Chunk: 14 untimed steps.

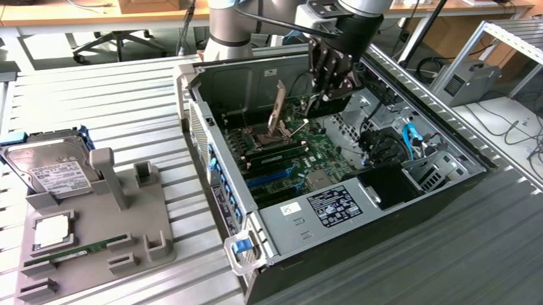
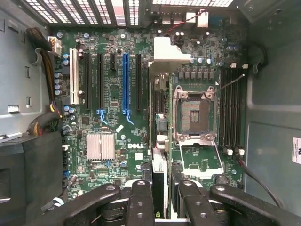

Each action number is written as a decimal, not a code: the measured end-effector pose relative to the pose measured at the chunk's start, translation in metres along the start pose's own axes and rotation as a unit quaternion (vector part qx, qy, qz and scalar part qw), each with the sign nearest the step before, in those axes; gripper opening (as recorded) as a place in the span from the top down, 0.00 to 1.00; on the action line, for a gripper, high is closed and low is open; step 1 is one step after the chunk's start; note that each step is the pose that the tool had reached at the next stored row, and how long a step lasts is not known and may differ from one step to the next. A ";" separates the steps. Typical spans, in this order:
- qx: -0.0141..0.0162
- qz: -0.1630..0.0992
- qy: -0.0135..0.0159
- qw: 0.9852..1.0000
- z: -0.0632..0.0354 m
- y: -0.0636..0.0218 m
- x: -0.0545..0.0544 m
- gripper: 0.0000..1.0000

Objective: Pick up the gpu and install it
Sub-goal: 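Insert the gpu into the slot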

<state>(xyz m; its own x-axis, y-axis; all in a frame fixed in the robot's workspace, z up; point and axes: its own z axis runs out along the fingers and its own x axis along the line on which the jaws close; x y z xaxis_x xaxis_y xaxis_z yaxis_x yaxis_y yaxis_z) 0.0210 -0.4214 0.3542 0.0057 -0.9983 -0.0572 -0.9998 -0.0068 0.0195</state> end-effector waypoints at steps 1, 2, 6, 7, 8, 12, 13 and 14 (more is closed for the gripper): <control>0.000 0.000 0.000 1.000 0.0000 0.0000 0.000 0.74; 0.000 0.000 0.000 1.000 0.0000 0.0000 0.001 0.74; 0.000 0.000 0.000 1.000 -0.0001 0.0001 0.002 0.74; 0.000 0.000 0.000 1.000 -0.0001 0.0001 0.002 0.74; 0.000 0.000 0.000 1.000 -0.0002 0.0002 0.003 0.74; 0.000 0.000 0.000 1.000 -0.0002 0.0002 0.004 0.74; 0.000 0.000 0.000 1.000 -0.0002 0.0002 0.004 0.74; 0.000 0.000 0.000 1.000 -0.0002 0.0002 0.005 0.74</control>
<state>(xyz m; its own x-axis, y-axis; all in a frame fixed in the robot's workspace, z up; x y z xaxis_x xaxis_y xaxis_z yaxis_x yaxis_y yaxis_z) 0.0208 -0.4261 0.3542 0.0057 -0.9983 -0.0572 -0.9998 -0.0068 0.0195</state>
